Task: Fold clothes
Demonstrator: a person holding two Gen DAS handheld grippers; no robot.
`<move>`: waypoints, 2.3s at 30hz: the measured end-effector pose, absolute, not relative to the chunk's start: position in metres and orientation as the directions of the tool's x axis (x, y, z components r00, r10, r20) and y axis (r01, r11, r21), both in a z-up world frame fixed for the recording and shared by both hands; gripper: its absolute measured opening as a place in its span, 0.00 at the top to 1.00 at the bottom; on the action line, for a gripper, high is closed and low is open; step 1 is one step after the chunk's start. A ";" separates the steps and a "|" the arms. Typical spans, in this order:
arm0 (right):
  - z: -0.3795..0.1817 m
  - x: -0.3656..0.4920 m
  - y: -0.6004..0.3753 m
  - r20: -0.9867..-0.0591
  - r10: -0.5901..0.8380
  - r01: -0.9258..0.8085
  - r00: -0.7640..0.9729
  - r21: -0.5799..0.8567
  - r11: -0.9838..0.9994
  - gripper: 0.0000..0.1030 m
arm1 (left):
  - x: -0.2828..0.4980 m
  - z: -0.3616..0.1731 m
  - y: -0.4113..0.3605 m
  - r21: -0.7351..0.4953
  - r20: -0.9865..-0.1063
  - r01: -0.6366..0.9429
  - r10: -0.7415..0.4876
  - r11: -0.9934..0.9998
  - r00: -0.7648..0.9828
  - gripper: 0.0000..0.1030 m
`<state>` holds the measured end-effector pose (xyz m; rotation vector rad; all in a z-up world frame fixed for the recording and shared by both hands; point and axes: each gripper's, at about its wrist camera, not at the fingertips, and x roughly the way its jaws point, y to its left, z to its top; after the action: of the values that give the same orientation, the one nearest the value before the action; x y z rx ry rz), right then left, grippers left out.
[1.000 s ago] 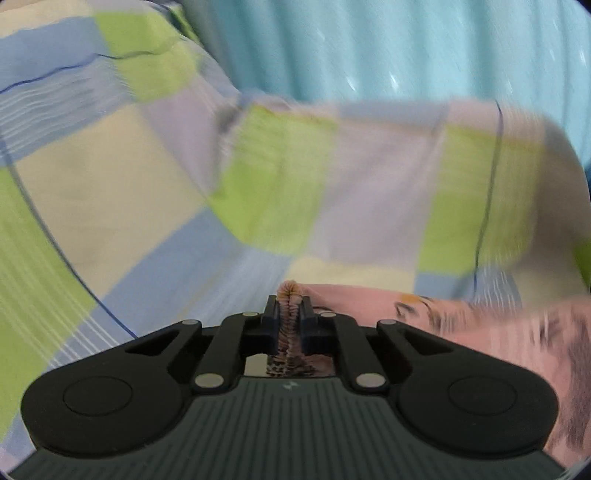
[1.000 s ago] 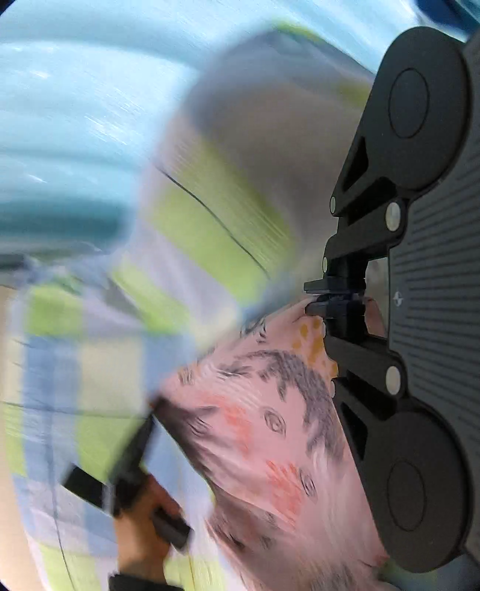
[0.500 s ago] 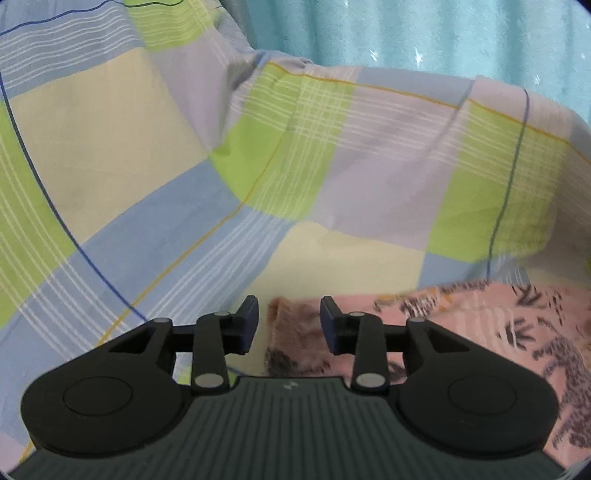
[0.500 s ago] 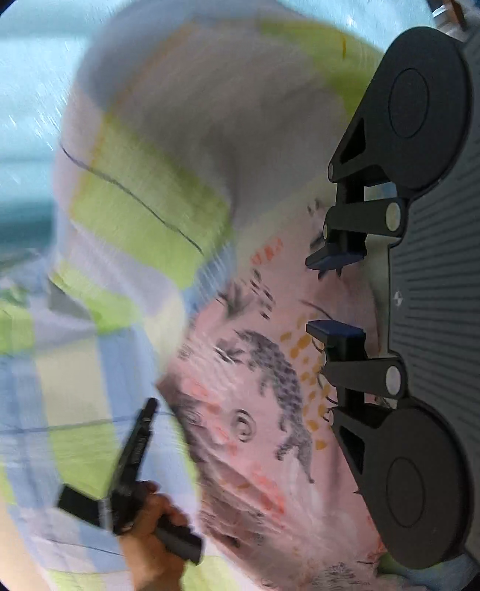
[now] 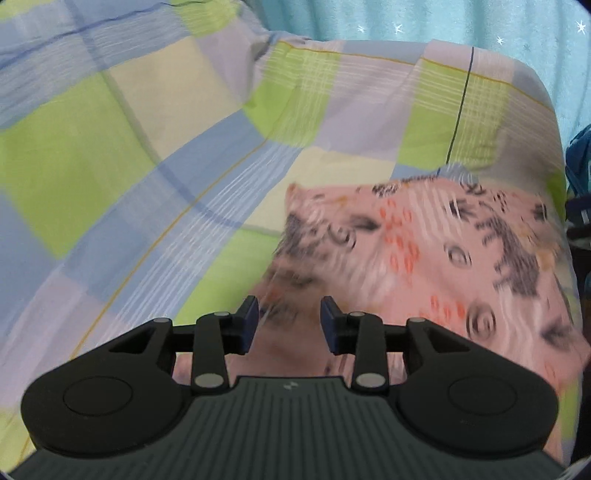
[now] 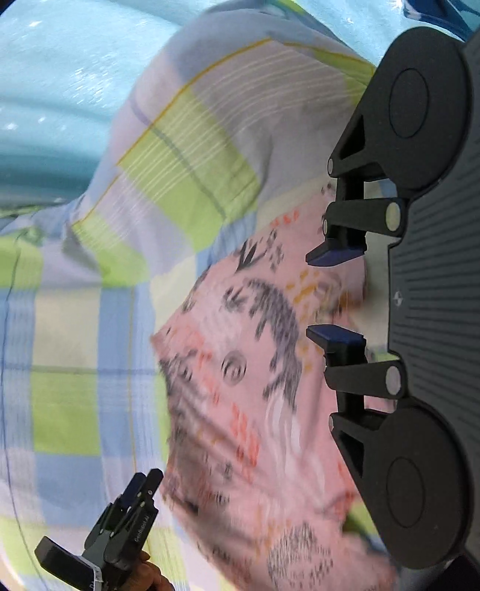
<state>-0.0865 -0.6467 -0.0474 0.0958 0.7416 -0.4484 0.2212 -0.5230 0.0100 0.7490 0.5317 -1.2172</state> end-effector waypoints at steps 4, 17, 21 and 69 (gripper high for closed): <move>-0.033 -0.087 -0.608 -0.659 -0.318 0.386 0.681 -0.046 0.921 0.61 | 0.229 0.007 -0.470 0.210 -0.752 0.959 -0.596 0.188 0.281 0.62; -0.065 -0.036 -0.415 -0.711 -0.055 -0.052 0.701 -0.128 0.990 0.59 | 0.250 -0.031 -0.306 0.108 -0.857 0.957 -0.462 0.270 0.227 0.54; -0.078 -0.028 -0.382 -0.724 -0.035 -0.164 0.689 -0.202 0.966 0.59 | 0.245 -0.046 -0.282 0.016 -0.862 0.962 -0.483 0.273 0.151 0.50; -0.104 -0.088 -0.460 -0.738 -0.367 -0.168 0.565 -0.539 0.826 0.78 | 0.174 -0.017 -0.265 0.123 -0.813 0.941 -0.513 0.314 0.277 0.74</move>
<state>-0.0877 -0.4599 -0.1042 -0.6124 0.9786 -0.1265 0.1740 -0.2645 -0.0169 0.6897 0.7508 -1.0868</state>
